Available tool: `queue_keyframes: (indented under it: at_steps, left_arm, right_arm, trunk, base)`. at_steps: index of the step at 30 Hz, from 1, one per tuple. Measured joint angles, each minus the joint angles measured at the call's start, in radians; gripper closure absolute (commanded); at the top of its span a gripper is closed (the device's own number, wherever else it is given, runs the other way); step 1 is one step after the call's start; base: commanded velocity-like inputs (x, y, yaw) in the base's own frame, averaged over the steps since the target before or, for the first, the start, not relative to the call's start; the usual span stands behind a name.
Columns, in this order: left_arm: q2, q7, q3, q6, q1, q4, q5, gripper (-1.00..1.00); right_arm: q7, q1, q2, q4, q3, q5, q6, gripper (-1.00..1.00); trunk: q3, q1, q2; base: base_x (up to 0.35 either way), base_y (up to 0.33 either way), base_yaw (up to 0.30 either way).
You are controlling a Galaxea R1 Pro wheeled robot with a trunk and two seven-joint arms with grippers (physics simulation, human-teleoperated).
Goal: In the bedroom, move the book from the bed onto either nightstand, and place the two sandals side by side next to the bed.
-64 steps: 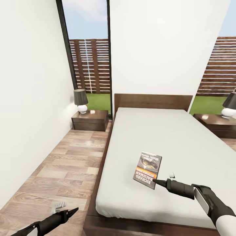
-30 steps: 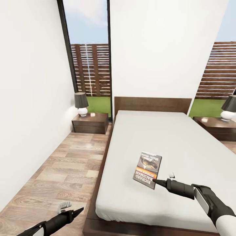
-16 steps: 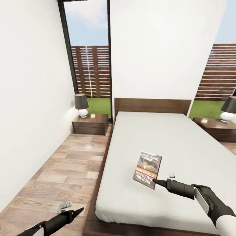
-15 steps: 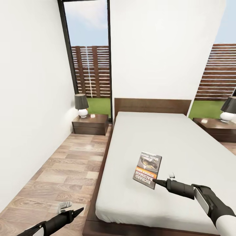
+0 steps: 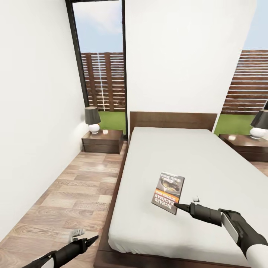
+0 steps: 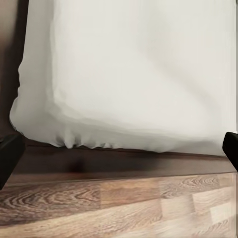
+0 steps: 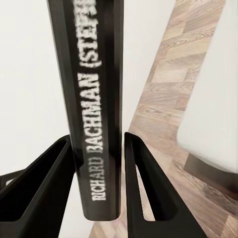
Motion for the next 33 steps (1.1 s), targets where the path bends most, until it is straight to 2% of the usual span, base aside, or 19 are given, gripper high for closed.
queue_keyframes:
  at_steps: [5, 14, 20, 33]
  left_arm:
    - [-0.007, 0.003, 0.001, -0.002, 0.000, -0.002, 0.001, -1.00]
    - [-0.007, 0.002, 0.002, -0.002, 0.000, 0.000, 0.002, -1.00]
    - [-0.007, 0.002, 0.002, -0.002, 0.000, 0.000, 0.002, -1.00]
    - [-0.008, 0.002, 0.001, -0.003, 0.000, 0.001, 0.002, -1.00]
  right_arm:
    - [0.000, 0.000, -0.003, -0.001, 0.000, 0.000, 0.000, 1.00]
    - [-0.001, 0.000, -0.002, -0.001, 0.000, 0.000, -0.001, 1.00]
    - [-0.003, 0.000, -0.002, 0.000, 0.000, 0.000, -0.002, 1.00]
    - [-0.004, 0.000, -0.002, -0.001, 0.000, 0.001, -0.001, 1.00]
  trunk:
    - [0.000, 0.000, 0.000]
    - [0.000, 0.000, 0.000]
    - [0.000, 0.000, 0.000]
    - [0.000, 0.000, 0.000]
  base:
    - [0.000, 0.019, 0.000]
    - [0.000, 0.238, 0.000]
    - [0.000, 0.064, 0.011]
    - [0.000, 0.002, 0.222]
